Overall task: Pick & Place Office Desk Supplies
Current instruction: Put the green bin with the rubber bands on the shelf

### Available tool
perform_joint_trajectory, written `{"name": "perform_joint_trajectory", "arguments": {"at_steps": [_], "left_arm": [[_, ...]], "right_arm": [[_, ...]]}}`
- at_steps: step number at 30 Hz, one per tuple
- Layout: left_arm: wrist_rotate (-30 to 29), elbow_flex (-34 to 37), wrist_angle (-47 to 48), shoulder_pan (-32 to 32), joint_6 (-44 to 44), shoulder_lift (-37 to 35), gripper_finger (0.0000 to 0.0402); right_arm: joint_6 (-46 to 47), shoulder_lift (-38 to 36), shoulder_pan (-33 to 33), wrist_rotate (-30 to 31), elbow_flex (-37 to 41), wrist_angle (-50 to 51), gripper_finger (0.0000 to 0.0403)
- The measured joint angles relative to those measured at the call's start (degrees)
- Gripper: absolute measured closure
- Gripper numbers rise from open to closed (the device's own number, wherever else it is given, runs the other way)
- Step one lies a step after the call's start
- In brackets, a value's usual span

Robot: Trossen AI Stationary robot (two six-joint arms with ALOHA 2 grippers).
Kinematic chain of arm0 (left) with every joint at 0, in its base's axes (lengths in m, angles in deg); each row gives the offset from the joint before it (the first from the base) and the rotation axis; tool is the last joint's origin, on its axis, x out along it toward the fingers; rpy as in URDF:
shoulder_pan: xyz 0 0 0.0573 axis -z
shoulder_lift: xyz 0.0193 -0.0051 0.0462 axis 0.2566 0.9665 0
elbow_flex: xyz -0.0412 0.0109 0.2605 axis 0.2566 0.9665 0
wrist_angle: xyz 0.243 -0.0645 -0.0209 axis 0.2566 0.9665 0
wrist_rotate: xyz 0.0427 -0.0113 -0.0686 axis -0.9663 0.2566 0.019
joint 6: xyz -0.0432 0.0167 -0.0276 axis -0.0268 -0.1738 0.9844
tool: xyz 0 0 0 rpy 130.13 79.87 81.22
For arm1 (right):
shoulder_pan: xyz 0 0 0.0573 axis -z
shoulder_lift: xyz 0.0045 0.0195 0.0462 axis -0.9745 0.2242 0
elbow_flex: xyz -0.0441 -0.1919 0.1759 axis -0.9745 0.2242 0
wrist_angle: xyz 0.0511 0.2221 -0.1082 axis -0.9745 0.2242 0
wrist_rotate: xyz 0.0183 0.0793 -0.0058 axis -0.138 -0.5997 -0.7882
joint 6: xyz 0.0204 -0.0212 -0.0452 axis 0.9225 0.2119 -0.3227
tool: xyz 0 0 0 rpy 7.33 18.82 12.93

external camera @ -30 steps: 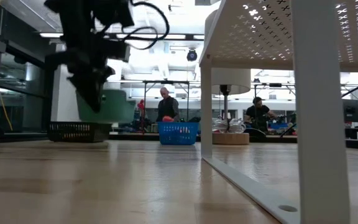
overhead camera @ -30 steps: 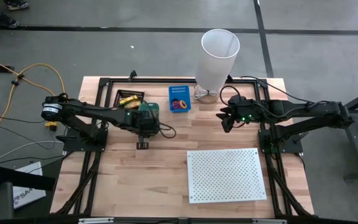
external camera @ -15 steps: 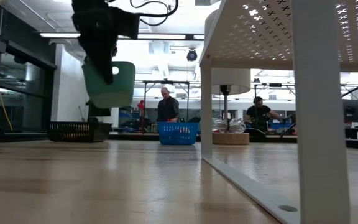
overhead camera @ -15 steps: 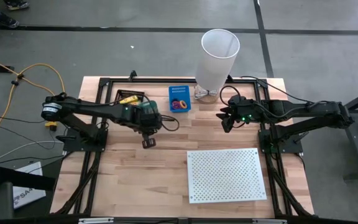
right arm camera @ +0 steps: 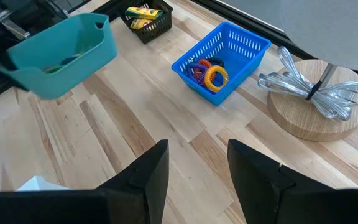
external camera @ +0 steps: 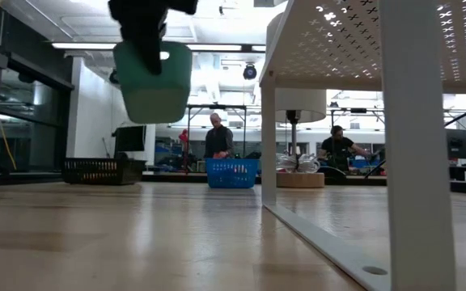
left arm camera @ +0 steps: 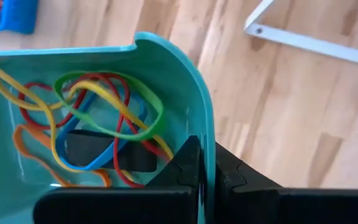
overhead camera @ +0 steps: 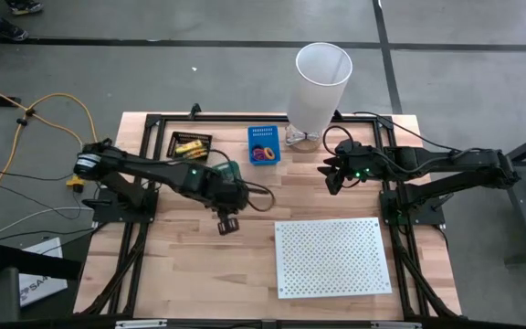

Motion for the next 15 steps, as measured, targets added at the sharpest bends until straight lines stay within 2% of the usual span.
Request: {"name": "perform_joint_trajectory", "arguments": {"at_steps": [8, 15], "left_arm": [[-2.34, -13.73, 4.1, 3.05, -0.75, 9.98, 0.0401], [-2.49, -21.77, 4.86, 5.47, -1.56, 15.18, 0.0401]], "right_arm": [[0.01, 0.0, 0.01, 0.0, 0.0, -0.09, 0.0251], [0.01, 0.0, -0.01, 0.0, 0.0, -1.15, 0.0251]]}}
